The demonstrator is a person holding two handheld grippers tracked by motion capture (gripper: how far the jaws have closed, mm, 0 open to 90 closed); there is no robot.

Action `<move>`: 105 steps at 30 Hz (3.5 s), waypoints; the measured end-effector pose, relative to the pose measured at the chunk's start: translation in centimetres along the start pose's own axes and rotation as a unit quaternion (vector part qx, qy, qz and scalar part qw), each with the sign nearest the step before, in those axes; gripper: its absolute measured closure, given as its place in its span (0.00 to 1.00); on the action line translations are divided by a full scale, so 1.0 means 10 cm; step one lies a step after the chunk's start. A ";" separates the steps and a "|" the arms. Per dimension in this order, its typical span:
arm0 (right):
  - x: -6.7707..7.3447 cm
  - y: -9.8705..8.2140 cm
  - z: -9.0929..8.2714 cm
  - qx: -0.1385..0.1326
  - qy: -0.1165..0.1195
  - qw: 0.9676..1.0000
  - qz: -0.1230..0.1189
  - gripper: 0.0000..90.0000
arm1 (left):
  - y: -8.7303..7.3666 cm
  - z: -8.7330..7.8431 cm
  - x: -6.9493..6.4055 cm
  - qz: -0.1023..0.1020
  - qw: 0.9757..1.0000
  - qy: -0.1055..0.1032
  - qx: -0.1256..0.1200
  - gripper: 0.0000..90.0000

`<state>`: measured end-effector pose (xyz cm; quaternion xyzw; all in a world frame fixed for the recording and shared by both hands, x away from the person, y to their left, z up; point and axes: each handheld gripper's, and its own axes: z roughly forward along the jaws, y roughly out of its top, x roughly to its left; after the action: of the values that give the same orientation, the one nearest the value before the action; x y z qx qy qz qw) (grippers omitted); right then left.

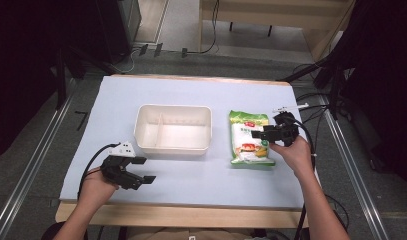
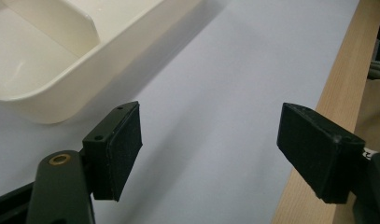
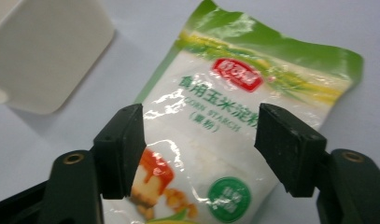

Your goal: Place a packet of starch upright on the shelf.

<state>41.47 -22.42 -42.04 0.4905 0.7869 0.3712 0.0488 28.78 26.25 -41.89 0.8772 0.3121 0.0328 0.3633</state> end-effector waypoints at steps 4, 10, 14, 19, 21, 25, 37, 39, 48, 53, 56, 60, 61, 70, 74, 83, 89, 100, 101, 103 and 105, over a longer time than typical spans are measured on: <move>-0.13 0.05 0.04 -0.001 -0.015 1.000 0.025 0.32 | 0.00 0.01 0.00 -0.001 1.000 0.001 0.001 0.25; -0.31 0.10 0.16 0.006 -0.038 0.998 0.047 0.30 | 0.00 0.02 0.00 0.002 1.000 0.001 0.002 0.25; -0.43 0.12 0.28 0.015 -0.050 0.997 0.065 0.30 | 0.00 0.02 0.00 0.002 1.000 0.003 0.003 0.25; -0.51 0.14 0.43 0.030 -0.054 0.994 0.085 0.30 | 0.00 0.01 0.00 0.000 1.000 0.004 0.000 0.25; -0.49 0.15 0.53 0.044 -0.057 0.994 0.088 0.29 | 0.00 0.01 0.00 0.000 1.000 0.005 0.000 0.25; -0.42 0.14 0.53 0.055 -0.035 0.994 0.083 0.35 | 0.00 0.02 0.01 0.001 1.000 0.005 0.001 0.25; -0.37 0.06 0.48 0.058 -0.035 0.993 0.095 0.88 | 0.02 0.01 0.01 0.000 1.000 0.011 -0.004 0.25; -0.36 0.06 0.47 0.059 -0.033 0.992 0.104 0.92 | 0.02 0.01 0.00 0.003 1.000 0.012 -0.002 0.25; -0.38 0.13 0.41 0.066 -0.026 0.991 0.114 0.97 | 0.00 -0.01 0.03 0.004 1.000 0.009 -0.002 0.25; -0.36 0.19 0.29 0.051 -0.014 0.993 0.107 0.98 | 0.00 -0.03 0.04 0.000 1.000 0.010 -0.005 0.25; -0.35 0.20 0.25 0.045 -0.011 0.993 0.107 0.98 | 0.00 -0.02 0.03 0.001 1.000 0.009 -0.003 0.25; -0.30 0.21 0.14 0.032 -0.008 0.995 0.093 0.98 | 0.00 -0.03 0.03 0.002 1.000 0.009 -0.003 0.25; -0.27 0.22 0.09 0.026 -0.006 0.996 0.089 0.98 | 0.00 -0.03 0.03 0.000 1.000 0.010 -0.004 0.25; -0.14 0.26 -0.09 0.005 0.009 0.997 0.071 0.98 | 0.00 -0.04 0.04 0.001 1.000 0.009 -0.008 0.25; -0.04 0.28 -0.20 -0.006 0.015 0.998 0.060 0.98 | -0.01 -0.04 0.04 0.002 1.000 0.008 -0.008 0.25; 0.15 0.32 -0.38 -0.018 0.036 0.998 0.042 0.98 | -0.01 -0.05 0.04 0.002 1.000 0.010 -0.013 0.25; 0.28 0.35 -0.51 -0.033 0.049 0.998 0.026 0.99 | -0.01 -0.06 0.04 0.002 1.000 0.011 -0.009 0.25; 0.52 0.42 -0.73 -0.054 0.050 0.997 -0.010 0.99 | -0.02 -0.07 0.04 0.000 1.000 0.007 -0.016 0.25; 0.53 0.43 -0.76 -0.057 0.047 0.997 -0.010 0.99 | -0.01 -0.07 0.04 -0.001 1.000 0.008 -0.013 0.25; 0.53 0.43 -0.77 -0.059 0.045 0.997 -0.010 0.99 | -0.01 -0.07 0.04 -0.001 1.000 0.008 -0.013 0.25; 0.53 0.45 -0.81 -0.063 0.040 0.997 -0.012 0.99 | -0.01 -0.07 0.04 -0.002 1.000 0.006 -0.015 0.25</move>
<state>38.48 -21.41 -31.87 0.4615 0.7692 0.4388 0.0533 28.84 26.99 -41.56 0.8708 0.3157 0.0414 0.3747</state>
